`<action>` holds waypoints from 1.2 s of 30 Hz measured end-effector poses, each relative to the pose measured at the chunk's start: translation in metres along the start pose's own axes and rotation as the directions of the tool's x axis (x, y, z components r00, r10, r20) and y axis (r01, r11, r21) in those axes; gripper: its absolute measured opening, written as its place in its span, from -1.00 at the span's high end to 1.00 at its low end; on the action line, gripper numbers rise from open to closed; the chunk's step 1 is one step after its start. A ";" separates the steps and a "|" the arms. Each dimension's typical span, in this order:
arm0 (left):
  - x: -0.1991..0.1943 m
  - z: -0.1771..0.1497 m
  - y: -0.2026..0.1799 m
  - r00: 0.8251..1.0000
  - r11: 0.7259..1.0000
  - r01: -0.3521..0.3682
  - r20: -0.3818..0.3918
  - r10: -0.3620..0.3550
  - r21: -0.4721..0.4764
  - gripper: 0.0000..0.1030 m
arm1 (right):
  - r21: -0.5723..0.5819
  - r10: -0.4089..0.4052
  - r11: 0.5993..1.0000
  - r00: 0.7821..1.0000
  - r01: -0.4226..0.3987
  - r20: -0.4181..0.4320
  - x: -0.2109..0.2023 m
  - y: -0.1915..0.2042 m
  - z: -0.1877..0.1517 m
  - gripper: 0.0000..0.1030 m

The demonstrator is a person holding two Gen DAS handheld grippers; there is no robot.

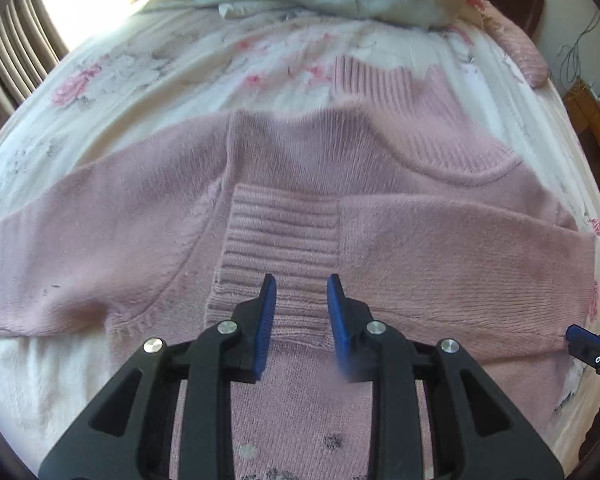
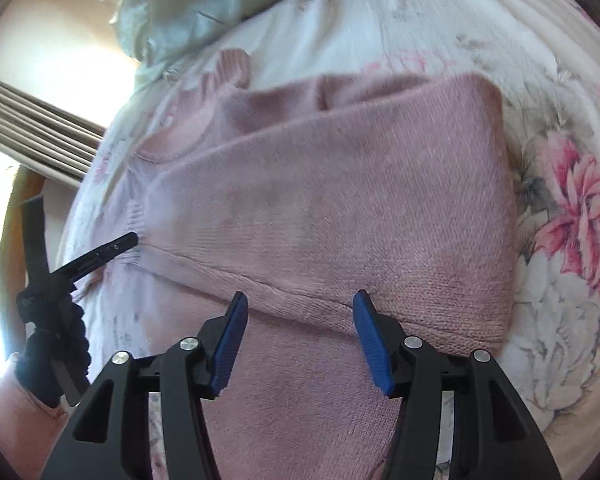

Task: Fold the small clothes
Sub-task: 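Move the left tool to the other sleeve cuff and grasp it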

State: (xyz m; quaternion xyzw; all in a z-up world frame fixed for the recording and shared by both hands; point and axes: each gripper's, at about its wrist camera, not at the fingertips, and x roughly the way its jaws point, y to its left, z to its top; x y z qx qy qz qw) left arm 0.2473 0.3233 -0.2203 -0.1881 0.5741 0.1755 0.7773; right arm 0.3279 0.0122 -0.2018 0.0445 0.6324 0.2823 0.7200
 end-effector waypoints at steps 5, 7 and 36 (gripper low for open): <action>-0.014 -0.001 0.010 0.998 0.998 0.059 0.033 -0.058 -0.009 0.49 | 0.002 -0.033 0.999 0.999 0.033 -0.001 0.001 0.007 0.000 -0.07; -0.039 -0.006 0.026 0.993 0.996 0.086 0.084 -0.085 -0.015 0.30 | -0.028 -0.023 0.999 0.999 0.024 0.037 -0.014 0.021 -0.001 -0.09; -0.101 -0.108 0.500 0.930 0.617 0.195 0.344 0.131 -0.762 0.05 | -0.184 -0.051 0.982 0.999 0.047 -0.017 0.053 0.176 -0.079 -0.42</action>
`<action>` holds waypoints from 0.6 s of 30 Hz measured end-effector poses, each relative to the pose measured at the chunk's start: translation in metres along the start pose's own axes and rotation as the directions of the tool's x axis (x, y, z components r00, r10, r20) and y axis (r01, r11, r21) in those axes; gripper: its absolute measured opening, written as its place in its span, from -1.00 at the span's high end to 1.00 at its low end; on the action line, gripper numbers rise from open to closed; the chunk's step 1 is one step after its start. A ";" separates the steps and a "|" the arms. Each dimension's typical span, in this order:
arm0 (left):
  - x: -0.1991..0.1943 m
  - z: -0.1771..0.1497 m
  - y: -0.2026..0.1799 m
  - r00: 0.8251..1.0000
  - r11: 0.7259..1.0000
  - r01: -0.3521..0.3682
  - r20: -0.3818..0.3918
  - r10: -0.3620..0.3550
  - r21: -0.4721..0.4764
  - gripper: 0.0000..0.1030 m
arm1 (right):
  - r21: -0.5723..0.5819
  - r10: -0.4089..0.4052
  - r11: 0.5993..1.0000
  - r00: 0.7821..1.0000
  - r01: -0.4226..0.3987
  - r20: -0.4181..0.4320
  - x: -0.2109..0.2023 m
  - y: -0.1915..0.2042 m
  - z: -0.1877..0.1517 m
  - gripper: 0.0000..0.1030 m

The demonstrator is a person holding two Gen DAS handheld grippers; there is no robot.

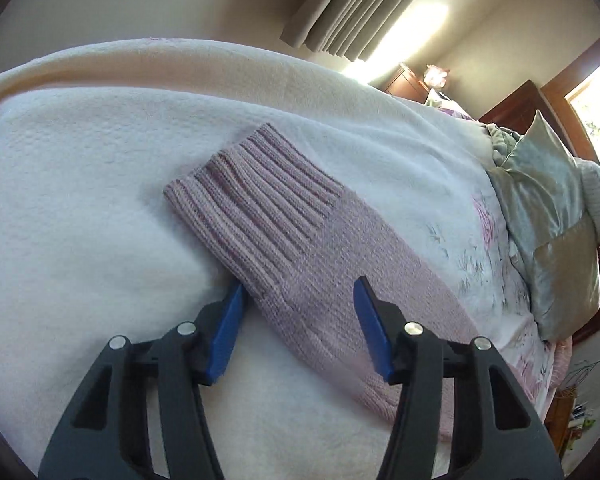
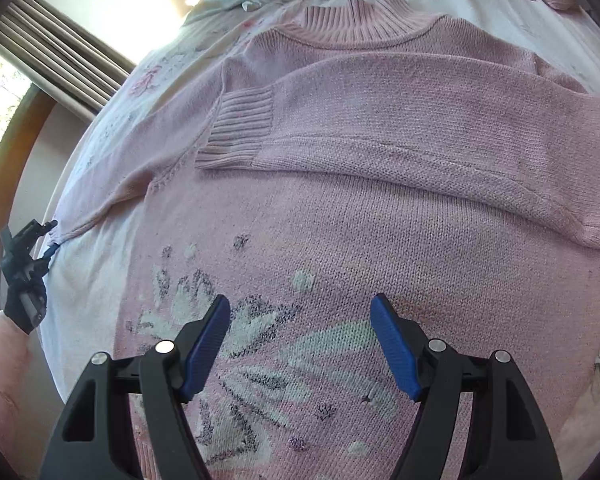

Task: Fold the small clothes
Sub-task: 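Move the left tool to the other sleeve cuff and grasp it, then fold the sleeve across the sweater body with the left tool and release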

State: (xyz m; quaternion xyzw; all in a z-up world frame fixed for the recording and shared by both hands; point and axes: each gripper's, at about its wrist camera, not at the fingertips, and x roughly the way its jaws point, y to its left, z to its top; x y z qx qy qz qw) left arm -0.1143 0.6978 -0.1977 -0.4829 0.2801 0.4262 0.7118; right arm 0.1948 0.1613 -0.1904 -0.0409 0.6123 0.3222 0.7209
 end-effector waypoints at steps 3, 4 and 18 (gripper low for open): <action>0.006 0.007 0.002 1.000 1.000 0.003 0.004 -0.003 -0.016 0.50 | 0.002 -0.013 1.000 1.000 0.013 -0.012 0.006 0.002 0.001 -0.42; 0.006 0.010 0.003 1.000 1.000 0.013 0.003 -0.013 -0.019 0.61 | -0.004 -0.020 1.000 1.000 0.020 -0.016 0.008 0.003 0.001 -0.42; -0.039 -0.040 -0.131 0.986 0.927 0.144 0.026 -0.163 0.346 0.78 | 0.006 -0.032 0.999 0.999 0.032 0.010 -0.011 -0.015 0.001 -0.42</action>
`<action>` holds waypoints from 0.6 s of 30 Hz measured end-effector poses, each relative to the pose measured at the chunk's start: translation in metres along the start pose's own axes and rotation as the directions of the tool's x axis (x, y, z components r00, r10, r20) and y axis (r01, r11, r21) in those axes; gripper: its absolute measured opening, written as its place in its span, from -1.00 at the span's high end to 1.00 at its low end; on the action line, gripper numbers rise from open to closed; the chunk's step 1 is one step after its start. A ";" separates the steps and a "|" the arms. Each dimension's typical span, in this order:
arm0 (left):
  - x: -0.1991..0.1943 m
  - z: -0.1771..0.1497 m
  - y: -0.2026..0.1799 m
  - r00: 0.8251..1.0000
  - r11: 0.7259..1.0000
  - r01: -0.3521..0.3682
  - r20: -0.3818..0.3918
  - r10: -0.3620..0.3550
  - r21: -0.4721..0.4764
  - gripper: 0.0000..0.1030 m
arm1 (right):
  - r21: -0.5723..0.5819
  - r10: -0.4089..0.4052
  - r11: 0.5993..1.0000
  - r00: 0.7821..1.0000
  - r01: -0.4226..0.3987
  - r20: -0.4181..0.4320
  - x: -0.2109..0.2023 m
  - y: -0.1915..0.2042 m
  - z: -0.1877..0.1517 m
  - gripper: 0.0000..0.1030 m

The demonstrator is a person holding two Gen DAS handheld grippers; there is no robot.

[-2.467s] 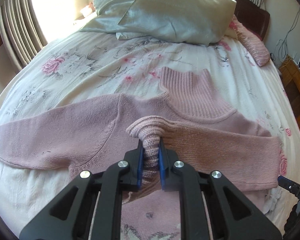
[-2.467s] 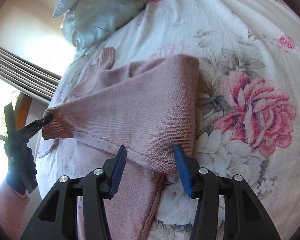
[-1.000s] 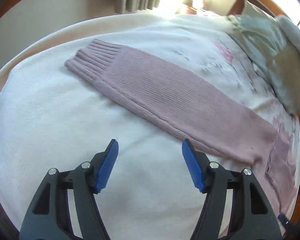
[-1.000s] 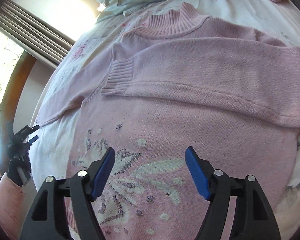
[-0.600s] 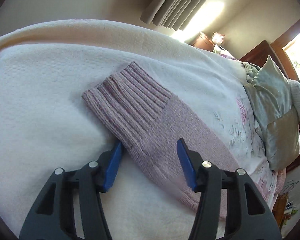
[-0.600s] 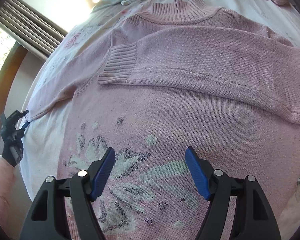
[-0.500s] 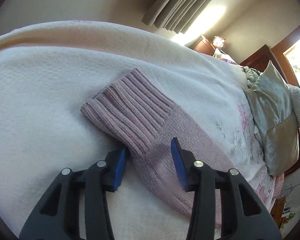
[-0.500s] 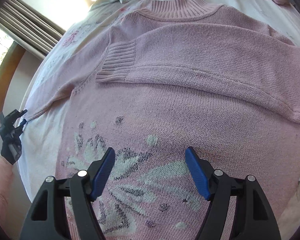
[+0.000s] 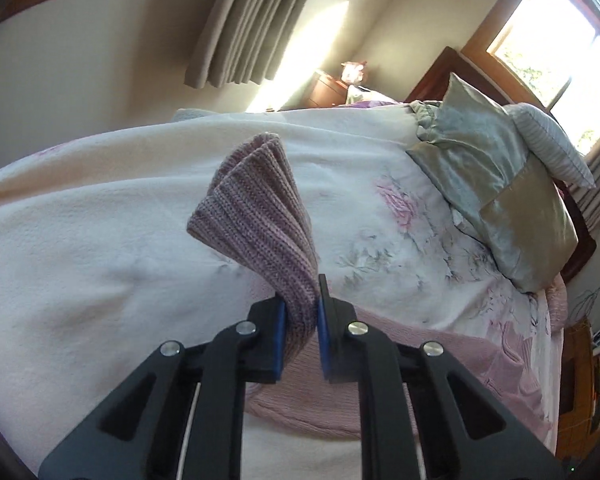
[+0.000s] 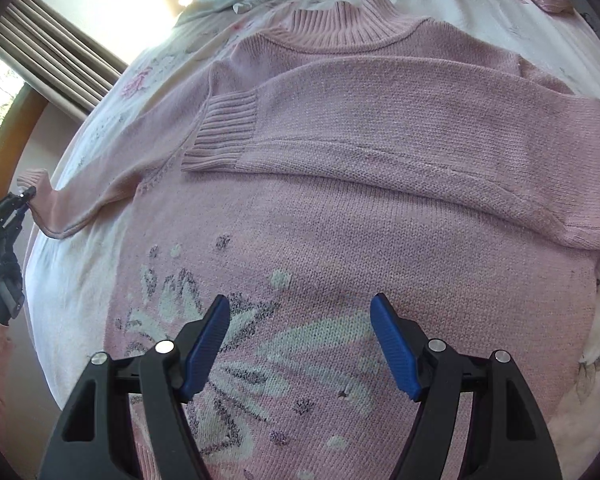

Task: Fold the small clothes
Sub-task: 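Fold the sleeve across the sweater body with the left tool and release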

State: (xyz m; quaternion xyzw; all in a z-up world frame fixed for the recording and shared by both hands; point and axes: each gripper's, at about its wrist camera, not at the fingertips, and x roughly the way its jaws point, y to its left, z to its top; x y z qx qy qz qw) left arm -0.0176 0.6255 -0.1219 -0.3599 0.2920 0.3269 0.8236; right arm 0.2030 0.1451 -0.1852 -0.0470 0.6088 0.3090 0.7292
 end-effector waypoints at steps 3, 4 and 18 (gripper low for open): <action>0.006 -0.019 -0.057 0.997 0.992 0.077 -0.041 -0.073 0.099 0.78 | 0.016 -0.006 1.000 1.000 0.006 0.012 -0.007 -0.013 -0.001 -0.42; 0.009 -0.027 -0.074 0.993 0.987 0.105 -0.057 -0.098 0.122 0.78 | 0.021 -0.010 1.000 1.000 0.010 0.015 -0.009 -0.018 -0.002 -0.42; 0.047 -0.146 -0.271 0.913 0.875 0.387 -0.255 -0.319 0.290 0.78 | 0.089 -0.034 0.996 0.998 0.030 0.044 -0.032 -0.073 -0.014 -0.42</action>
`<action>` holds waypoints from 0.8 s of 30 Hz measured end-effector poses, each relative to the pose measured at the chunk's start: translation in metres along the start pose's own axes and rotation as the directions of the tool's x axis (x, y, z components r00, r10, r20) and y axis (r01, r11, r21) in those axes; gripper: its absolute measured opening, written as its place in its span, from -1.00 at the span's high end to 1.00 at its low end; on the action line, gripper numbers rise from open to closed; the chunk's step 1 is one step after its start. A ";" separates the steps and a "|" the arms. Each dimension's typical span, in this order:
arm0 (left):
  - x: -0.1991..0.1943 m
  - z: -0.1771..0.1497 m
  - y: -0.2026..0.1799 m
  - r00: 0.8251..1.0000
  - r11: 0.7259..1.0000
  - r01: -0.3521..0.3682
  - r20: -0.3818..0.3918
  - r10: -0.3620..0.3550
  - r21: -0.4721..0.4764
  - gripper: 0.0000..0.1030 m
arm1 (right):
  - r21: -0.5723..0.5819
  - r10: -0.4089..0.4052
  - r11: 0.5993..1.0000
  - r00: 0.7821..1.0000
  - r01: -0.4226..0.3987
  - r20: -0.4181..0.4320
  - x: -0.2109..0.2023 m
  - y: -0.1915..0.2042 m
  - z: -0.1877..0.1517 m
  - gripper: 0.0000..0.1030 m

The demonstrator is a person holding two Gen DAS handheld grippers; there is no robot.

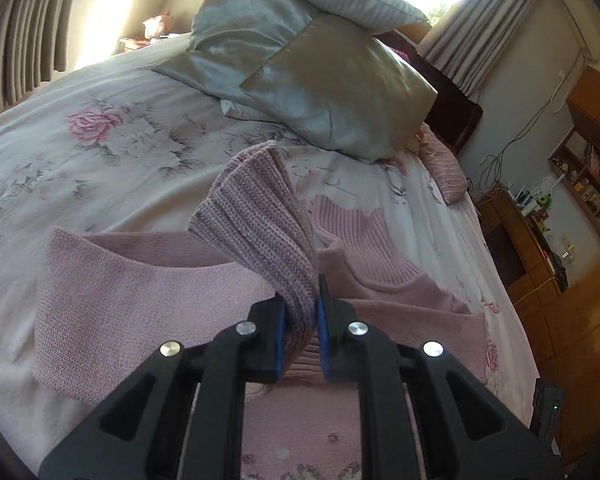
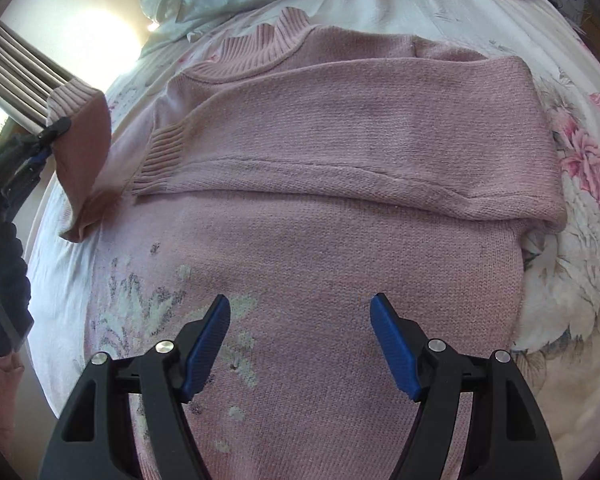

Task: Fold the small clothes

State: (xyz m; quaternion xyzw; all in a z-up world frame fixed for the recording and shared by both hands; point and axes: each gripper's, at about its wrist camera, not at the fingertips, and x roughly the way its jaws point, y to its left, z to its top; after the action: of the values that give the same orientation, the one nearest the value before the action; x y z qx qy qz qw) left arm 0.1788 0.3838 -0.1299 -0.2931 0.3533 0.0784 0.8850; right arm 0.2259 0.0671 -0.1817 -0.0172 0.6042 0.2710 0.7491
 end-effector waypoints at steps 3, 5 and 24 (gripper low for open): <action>0.030 -0.015 -0.014 0.998 0.999 -0.007 -0.060 0.009 0.036 0.78 | 0.014 0.001 1.000 1.000 -0.001 0.000 0.000 -0.009 -0.001 -0.42; 0.051 -0.027 -0.013 0.993 0.999 -0.019 -0.113 0.024 0.045 0.77 | 0.021 0.002 1.000 1.000 -0.002 -0.002 -0.001 -0.012 -0.002 -0.42; -0.030 -0.046 0.071 0.988 1.000 -0.024 -0.155 0.025 0.010 0.02 | 0.024 0.160 0.987 0.987 -0.160 0.003 0.008 0.038 0.053 -0.42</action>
State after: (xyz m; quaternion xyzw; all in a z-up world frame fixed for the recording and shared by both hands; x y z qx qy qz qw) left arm 0.1054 0.4177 -0.1697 -0.2903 0.4249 0.0647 0.8550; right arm 0.2581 0.1210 -0.1632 0.0405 0.6065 0.3227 0.7255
